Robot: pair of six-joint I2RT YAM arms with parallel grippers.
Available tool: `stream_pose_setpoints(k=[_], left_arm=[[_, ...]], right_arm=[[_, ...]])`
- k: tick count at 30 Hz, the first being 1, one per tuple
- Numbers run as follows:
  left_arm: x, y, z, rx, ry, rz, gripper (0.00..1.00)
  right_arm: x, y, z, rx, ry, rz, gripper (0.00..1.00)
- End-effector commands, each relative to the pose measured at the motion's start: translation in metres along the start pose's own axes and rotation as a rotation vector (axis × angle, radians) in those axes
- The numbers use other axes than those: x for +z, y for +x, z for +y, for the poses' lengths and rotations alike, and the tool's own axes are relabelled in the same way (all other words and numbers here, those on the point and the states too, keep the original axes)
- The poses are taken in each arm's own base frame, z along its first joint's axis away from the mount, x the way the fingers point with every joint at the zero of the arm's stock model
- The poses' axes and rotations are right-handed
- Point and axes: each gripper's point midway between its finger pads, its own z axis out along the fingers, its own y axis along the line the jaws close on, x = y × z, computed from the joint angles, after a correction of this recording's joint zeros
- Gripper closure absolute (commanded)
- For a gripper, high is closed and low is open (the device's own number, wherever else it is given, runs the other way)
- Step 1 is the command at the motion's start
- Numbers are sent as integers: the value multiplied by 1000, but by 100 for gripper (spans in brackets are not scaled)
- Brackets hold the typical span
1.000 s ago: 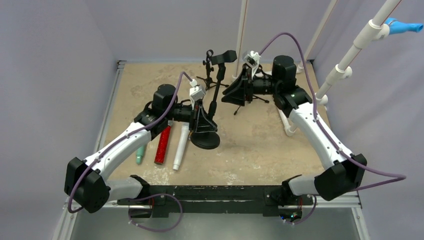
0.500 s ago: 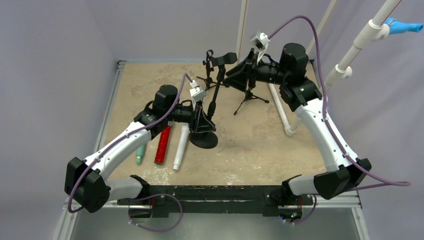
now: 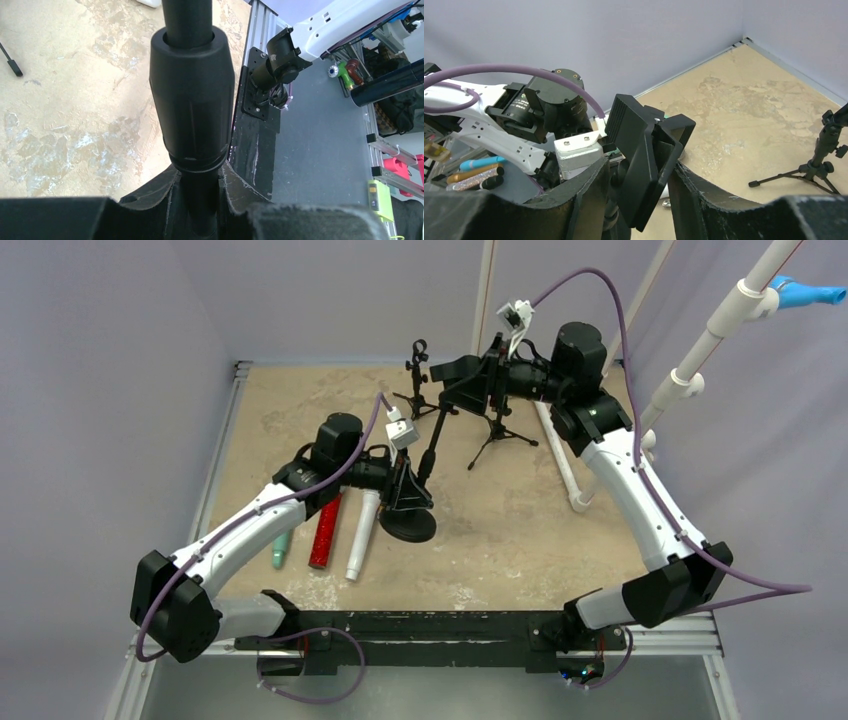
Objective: Remove the microphone from the stand
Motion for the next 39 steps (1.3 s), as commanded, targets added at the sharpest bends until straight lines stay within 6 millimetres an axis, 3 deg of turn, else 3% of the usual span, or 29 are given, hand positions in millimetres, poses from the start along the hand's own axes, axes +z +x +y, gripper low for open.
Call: stream_pose_setpoints(k=[1, 6, 10, 17, 24, 30, 31, 33, 34, 39], left_arm=[[-1, -29, -12, 127, 31, -59, 100], [1, -28, -11, 138, 22, -50, 100], [3, -32, -6, 139, -14, -48, 100], [4, -52, -4, 143, -30, -74, 100], [2, -64, -9, 159, -23, -91, 100], [2, -62, -7, 158, -32, -88, 100], [2, -61, -6, 159, -36, -89, 100], [0, -61, -5, 162, -45, -91, 100], [-1, -61, -4, 164, -49, -94, 100], [-15, -63, 7, 174, -111, -136, 100]], right_arm=[[-3, -21, 13, -46, -35, -52, 58], [-1, -14, 8, -25, -30, -50, 100], [2, 2, 2, 2, -24, -30, 100], [15, 60, -11, 42, 17, 72, 100], [22, 99, -16, 75, 21, 132, 100], [22, 92, -15, 65, 20, 120, 100], [22, 91, -14, 63, 19, 118, 96], [20, 85, -11, 55, 14, 112, 69], [19, 81, -10, 49, 14, 107, 65], [0, 56, -6, 14, 23, 54, 61]])
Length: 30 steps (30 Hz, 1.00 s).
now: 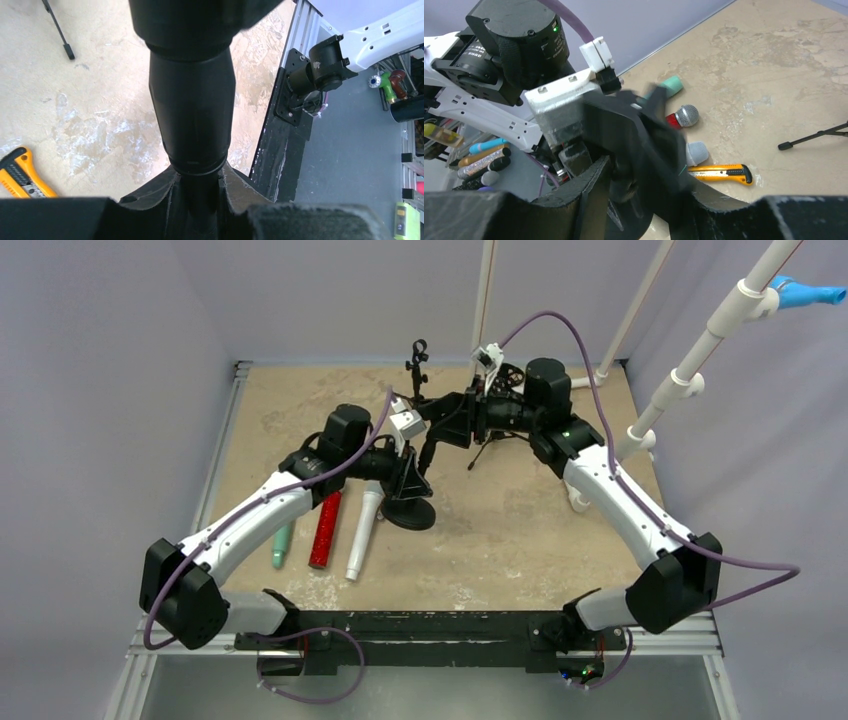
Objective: Remove the microphone from the stand
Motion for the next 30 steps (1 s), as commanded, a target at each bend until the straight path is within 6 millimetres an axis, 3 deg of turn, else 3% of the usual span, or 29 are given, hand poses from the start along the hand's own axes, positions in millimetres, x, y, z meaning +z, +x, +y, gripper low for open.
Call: stream_pose_setpoints(k=[1, 6, 10, 15, 19, 24, 27, 30], left_arm=[[-28, -58, -20, 181, 23, -200, 100], [-42, -62, -11, 215, -49, -221, 100], [-60, -74, 10, 207, -158, -275, 100], [-90, -96, 60, 229, -401, -380, 100], [-111, -110, 112, 251, -629, -453, 100], [-115, -113, 166, 197, -743, -477, 100], [-106, -112, 168, 190, -675, -488, 100], [-85, -109, 136, 200, -460, -480, 100]], right_arm=[[-24, -30, 12, -99, 13, -65, 60], [-39, -36, 18, -129, 16, -78, 59], [-50, -37, 19, -175, 45, -74, 58], [-57, -34, 14, -207, 80, -66, 57], [-60, -29, 8, -222, 102, -61, 57], [-63, -23, -1, -223, 128, -56, 57], [-62, -21, -7, -222, 144, -52, 57], [-56, -27, -3, -219, 92, -67, 57]])
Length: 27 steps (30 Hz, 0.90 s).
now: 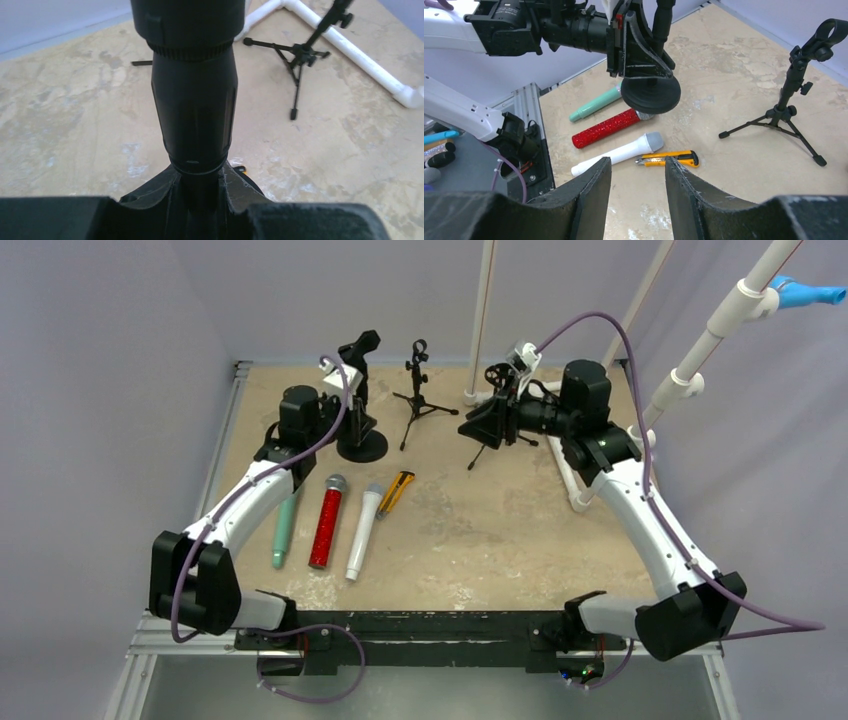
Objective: Remove the microphone from the stand
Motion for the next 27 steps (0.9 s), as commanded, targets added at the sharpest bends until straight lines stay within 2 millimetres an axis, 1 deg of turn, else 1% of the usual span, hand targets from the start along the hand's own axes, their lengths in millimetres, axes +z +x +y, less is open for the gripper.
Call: stream_pose_setpoints(k=[1, 3, 5, 7, 8, 11, 14, 16, 20, 23, 27], left_arm=[[-14, -53, -58, 28, 312, -184, 100], [-22, -48, -81, -8, 449, -155, 100], [-30, -44, -99, -24, 547, -133, 100], [-35, -39, -110, -27, 594, -110, 100], [-37, -36, -115, -26, 612, -97, 100], [-41, -31, -127, -26, 656, -72, 100], [-45, -26, -136, -33, 693, -51, 100], [-47, -22, -143, -33, 719, -43, 100], [-49, -19, -154, -38, 754, -28, 100], [-51, -18, -162, -29, 783, -23, 100], [-54, -17, -169, -50, 807, -20, 100]], right_arm=[[5, -16, 2, -32, -37, -49, 57], [13, -23, -2, -13, -54, -62, 56], [25, -29, -2, -12, -87, -60, 56], [40, -29, 1, -10, -124, -45, 55], [49, -29, 7, -13, -148, -38, 55], [71, -31, 15, -17, -199, -23, 54], [85, -33, 21, -7, -244, -18, 54], [91, -30, 23, 5, -263, -10, 53], [96, -20, 31, 12, -294, 1, 53], [99, -15, 31, 19, -289, 8, 53], [100, -6, 29, 20, -285, 23, 52]])
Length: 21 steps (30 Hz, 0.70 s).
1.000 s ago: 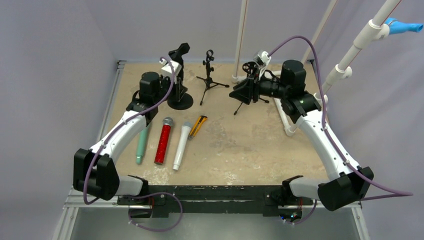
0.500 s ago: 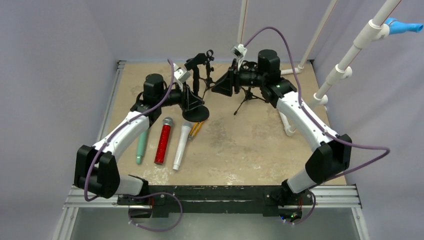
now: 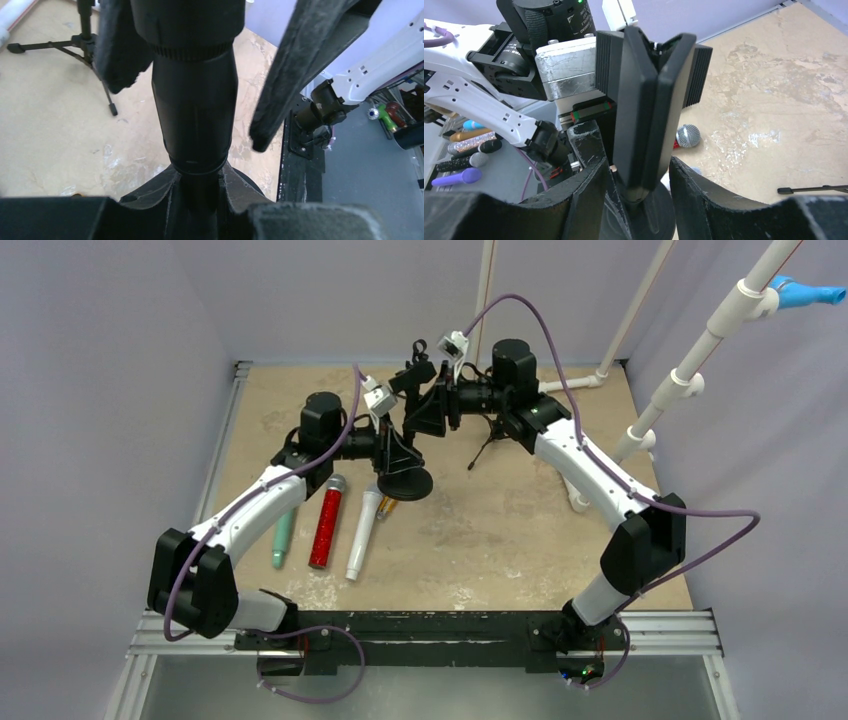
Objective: Remove the microphone from the stand
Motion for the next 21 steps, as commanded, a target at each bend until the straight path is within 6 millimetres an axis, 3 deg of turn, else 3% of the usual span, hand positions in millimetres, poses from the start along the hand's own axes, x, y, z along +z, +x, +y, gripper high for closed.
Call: stream_pose_setpoints(k=[1, 4, 7, 12, 17, 19, 21], left_arm=[[-2, -25, -27, 67, 88, -72, 100], [-2, -30, -30, 70, 94, -90, 100], [-2, -31, -31, 71, 100, -93, 100], [-3, -29, -32, 73, 101, -92, 100], [-3, -24, -31, 83, 101, -76, 100], [-4, -25, -29, 87, 97, -73, 89], [-8, -29, -26, 80, 88, -73, 63]], right_arm=[[-2, -7, 12, -55, -31, -25, 53], [-1, 0, 12, -53, -30, -18, 53], [1, 4, 13, -51, -39, -10, 59], [4, 6, 14, -53, -50, -4, 98], [5, 2, 7, -70, -11, -5, 100], [5, -1, 2, -85, 16, 2, 100], [5, -5, -4, -113, 47, 16, 100]])
